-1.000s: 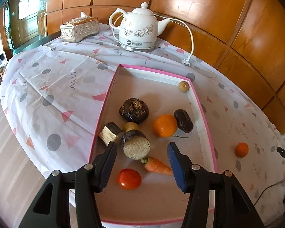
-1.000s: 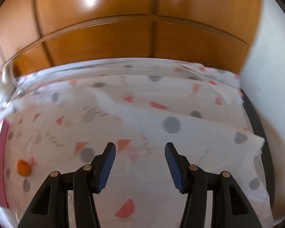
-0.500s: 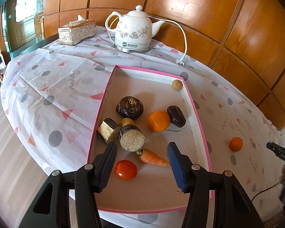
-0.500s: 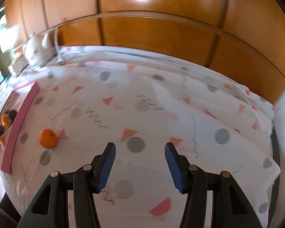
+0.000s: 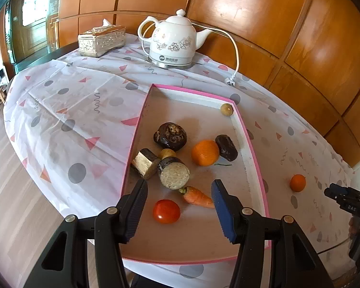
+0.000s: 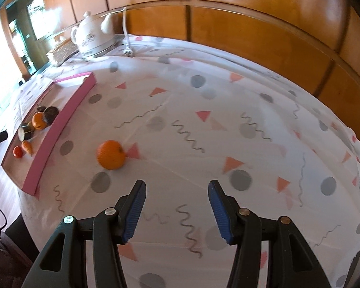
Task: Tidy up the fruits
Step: 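Move the right gripper to the tangerine and close on it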
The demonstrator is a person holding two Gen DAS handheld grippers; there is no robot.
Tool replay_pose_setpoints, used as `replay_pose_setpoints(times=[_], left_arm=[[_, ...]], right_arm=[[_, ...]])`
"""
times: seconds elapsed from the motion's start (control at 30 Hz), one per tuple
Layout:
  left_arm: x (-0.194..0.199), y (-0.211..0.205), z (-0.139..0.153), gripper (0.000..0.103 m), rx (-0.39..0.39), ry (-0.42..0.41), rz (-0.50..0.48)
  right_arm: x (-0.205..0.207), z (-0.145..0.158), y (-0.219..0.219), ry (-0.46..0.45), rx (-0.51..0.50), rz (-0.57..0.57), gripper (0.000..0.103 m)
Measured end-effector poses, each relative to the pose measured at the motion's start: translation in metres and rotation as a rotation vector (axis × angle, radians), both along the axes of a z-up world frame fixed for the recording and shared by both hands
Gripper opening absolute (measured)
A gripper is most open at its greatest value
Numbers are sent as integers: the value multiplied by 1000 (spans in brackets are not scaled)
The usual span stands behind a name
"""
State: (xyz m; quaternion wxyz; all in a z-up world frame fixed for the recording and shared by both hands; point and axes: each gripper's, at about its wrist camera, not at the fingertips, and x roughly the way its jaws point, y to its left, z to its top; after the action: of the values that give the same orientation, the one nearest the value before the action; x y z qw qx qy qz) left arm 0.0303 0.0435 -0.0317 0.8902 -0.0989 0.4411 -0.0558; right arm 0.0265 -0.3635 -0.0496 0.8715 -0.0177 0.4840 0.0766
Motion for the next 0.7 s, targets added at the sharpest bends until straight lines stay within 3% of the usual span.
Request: replay_pose_setpoints(times=[0.33,0.7], left_arm=[[-2,13,-1,56,-14,2,26],[-6,27,1,59,-23,0,63]], right_arm=[[13,0,45,12,35,107,55],[36,-19,90,41,-13,164,55]])
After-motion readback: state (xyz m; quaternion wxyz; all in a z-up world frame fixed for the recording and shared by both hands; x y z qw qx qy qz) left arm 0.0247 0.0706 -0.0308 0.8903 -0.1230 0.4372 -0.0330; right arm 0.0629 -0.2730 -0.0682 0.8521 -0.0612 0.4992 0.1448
